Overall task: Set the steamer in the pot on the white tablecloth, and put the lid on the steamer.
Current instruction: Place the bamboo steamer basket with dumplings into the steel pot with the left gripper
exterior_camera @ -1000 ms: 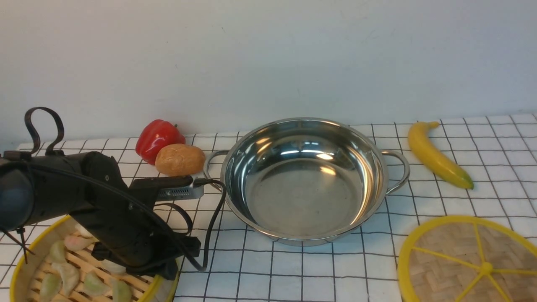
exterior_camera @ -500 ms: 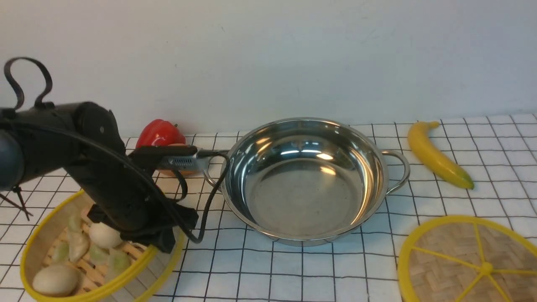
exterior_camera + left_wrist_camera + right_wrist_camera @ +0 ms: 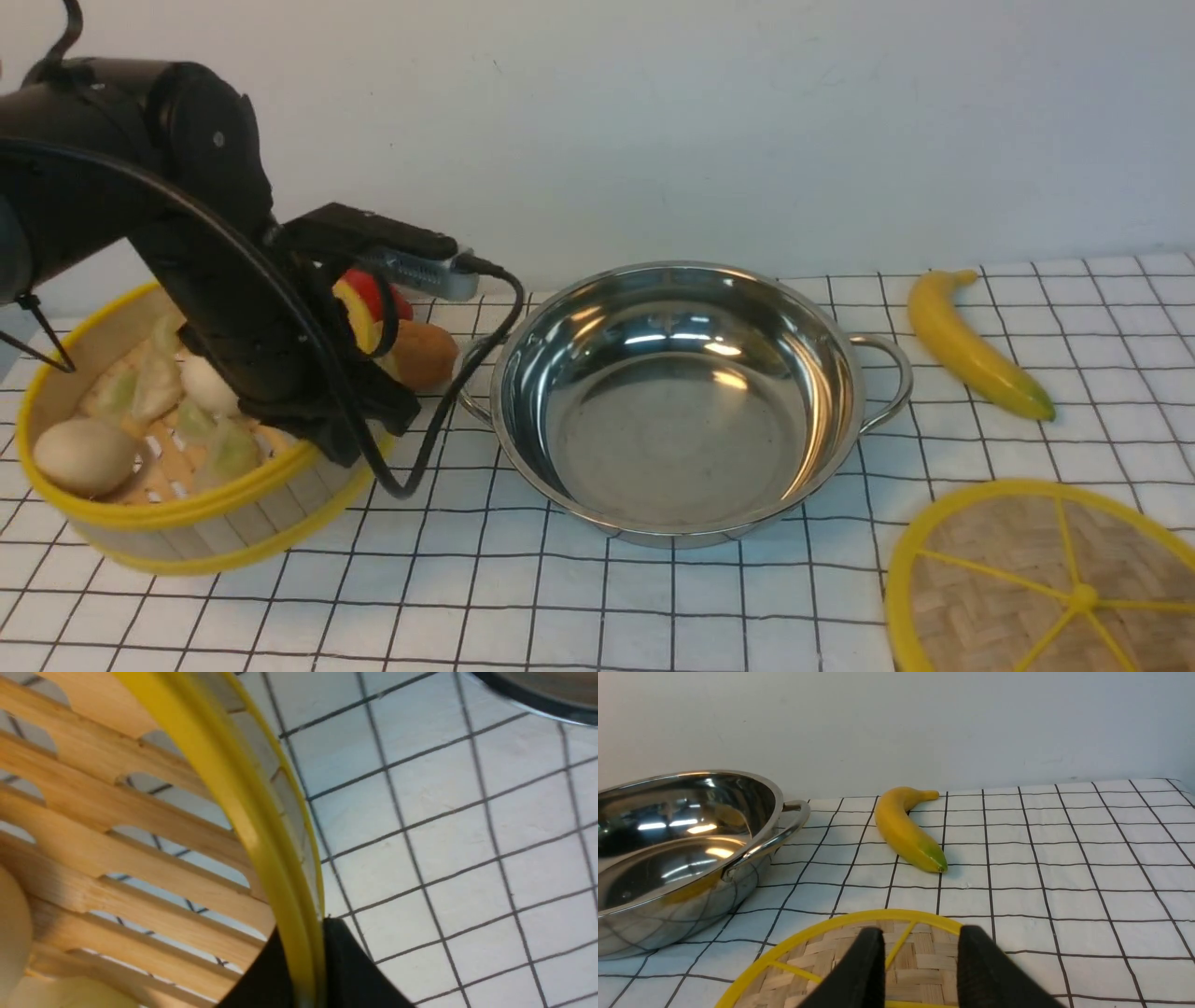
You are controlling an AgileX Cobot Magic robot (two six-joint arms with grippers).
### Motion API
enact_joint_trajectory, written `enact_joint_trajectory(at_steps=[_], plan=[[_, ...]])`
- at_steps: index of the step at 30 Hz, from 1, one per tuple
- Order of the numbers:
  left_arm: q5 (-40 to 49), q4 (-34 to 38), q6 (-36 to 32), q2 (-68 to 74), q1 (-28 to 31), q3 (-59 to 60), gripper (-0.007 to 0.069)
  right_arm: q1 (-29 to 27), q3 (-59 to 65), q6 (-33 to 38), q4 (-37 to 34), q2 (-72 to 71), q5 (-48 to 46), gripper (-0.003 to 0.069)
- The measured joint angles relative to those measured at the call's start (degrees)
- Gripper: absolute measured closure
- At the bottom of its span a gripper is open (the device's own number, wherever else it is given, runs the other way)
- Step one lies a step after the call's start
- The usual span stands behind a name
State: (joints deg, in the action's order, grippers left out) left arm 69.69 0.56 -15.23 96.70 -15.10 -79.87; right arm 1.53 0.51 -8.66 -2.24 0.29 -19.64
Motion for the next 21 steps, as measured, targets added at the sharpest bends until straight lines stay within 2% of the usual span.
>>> enact_joint_trajectory(at_steps=[4,5,6,11,17,21], plan=[[-0.1,1.2,-6.4,0.0,-4.9,-2.2,0.0593,0.0,0.0,0.0,0.0,0.0,0.0,0.0417],[-0.5,1.4,-10.0,0.0,-6.7,-2.8,0.0593,0.0,0.0,0.0,0.0,0.0,0.0,0.0417],[-0.6,1.4,-10.0,0.0,-7.0,-2.9,0.0593,0.0,0.0,0.0,0.0,0.0,0.0,0.0417],[-4.1,1.5,-20.0,0.0,-12.1,-3.8,0.0593,0.0,0.0,0.0,0.0,0.0,0.0,0.0417],[-11.4,1.8,-22.4,2.0,-17.2,-3.9,0.0593,0.0,0.0,0.0,0.0,0.0,0.0,0.0417],[-12.9,1.7,-22.9,5.2,-18.7,-3.9,0.0593,0.0,0.0,0.0,0.0,0.0,0.0,0.0417]])
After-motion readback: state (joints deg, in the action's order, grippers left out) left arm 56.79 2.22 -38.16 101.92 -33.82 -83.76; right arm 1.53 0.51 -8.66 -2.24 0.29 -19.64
